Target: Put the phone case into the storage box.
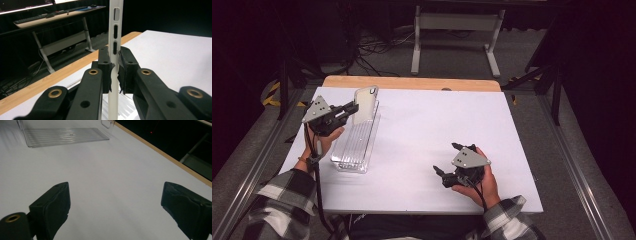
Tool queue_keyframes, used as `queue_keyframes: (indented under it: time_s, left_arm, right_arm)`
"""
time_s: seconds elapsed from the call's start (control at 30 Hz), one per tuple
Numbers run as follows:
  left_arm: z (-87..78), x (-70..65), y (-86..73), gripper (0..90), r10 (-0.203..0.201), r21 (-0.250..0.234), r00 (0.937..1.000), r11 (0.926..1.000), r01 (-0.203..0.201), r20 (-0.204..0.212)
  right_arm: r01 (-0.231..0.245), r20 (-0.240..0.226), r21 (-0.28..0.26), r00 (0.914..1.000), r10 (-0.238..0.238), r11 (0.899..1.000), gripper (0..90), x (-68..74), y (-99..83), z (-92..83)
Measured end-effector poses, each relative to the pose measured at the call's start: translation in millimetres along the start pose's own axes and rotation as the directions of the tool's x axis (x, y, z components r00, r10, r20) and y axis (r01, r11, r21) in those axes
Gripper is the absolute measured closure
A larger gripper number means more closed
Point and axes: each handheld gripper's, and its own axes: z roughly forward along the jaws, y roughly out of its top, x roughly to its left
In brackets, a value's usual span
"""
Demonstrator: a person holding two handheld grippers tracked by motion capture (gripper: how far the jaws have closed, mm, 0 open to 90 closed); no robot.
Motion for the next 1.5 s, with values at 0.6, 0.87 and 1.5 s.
queue_keyframes:
  time_s: [0.6, 0.87, 1.5]
  left_arm:
    - [35.6, 28.6, -6.6, 81.6, -0.031, 0.053, 0.9995, 0.9981, 0.031, 0.003]
    - [46.3, 36.4, -11.5, 81.6, -0.032, 0.061, 0.9995, 0.9976, 0.032, -0.003]
    - [58.8, 47.7, -30.1, 81.6, -0.063, 0.09, 0.998, 0.9939, 0.063, -0.012]
  right_arm:
    - [-0.025, 0.022, 0.036, 0.9995, 0.025, 0.999, 9.8, -2.2, -10.5, -5.9]
    - [-0.028, 0.021, 0.046, 0.9994, 0.027, 0.999, 10.1, -2.3, -13.0, -6.1]
    - [-0.023, 0.008, 0.065, 0.9997, 0.023, 0.998, 11.8, -1.1, -14.1, -3.7]
